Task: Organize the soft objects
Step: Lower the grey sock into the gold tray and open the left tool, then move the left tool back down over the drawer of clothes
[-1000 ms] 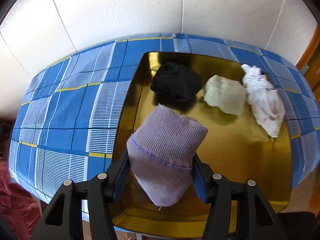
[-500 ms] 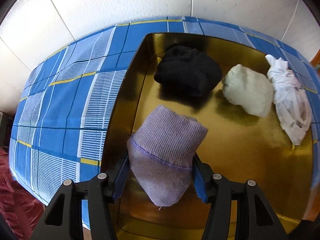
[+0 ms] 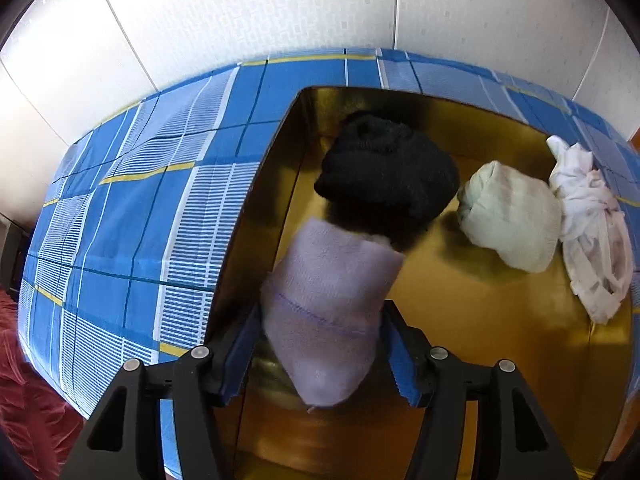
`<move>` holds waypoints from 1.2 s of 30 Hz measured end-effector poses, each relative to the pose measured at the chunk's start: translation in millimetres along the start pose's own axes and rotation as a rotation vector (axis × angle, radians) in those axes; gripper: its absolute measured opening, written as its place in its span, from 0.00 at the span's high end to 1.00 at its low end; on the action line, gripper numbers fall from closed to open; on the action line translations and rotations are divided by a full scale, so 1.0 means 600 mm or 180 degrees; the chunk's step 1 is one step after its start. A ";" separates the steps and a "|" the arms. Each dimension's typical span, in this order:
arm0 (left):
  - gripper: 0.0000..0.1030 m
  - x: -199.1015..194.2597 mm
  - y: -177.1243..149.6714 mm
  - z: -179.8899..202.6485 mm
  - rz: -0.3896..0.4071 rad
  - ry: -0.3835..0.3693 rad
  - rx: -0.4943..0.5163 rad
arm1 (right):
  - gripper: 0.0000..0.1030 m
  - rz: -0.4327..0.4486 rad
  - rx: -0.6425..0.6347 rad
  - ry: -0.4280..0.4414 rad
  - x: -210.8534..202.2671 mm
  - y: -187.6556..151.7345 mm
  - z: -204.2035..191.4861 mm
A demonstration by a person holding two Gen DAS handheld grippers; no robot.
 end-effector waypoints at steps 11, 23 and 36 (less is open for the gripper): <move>0.28 -0.070 0.023 -0.010 0.0401 -0.0007 -0.0026 | 0.68 0.0027 0.0002 -0.0021 -0.004 0.002 0.003; 0.16 -0.137 0.020 -0.051 0.0651 -0.0157 -0.0267 | 0.68 0.0054 0.0010 -0.0080 -0.005 0.000 0.002; 0.10 -0.215 -0.090 -0.061 0.0974 -0.0625 -0.0186 | 0.68 0.0089 0.0015 -0.0169 -0.009 0.002 0.009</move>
Point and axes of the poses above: each gripper's, at about its wrist camera, not at the fingertips, and x roughly the way its jaws point, z to its right, y to its top, the point moved 9 cm from there along x, roughly the way its jaws point, and after that the axes turned 6 degrees about z, right-handed, at the moved point
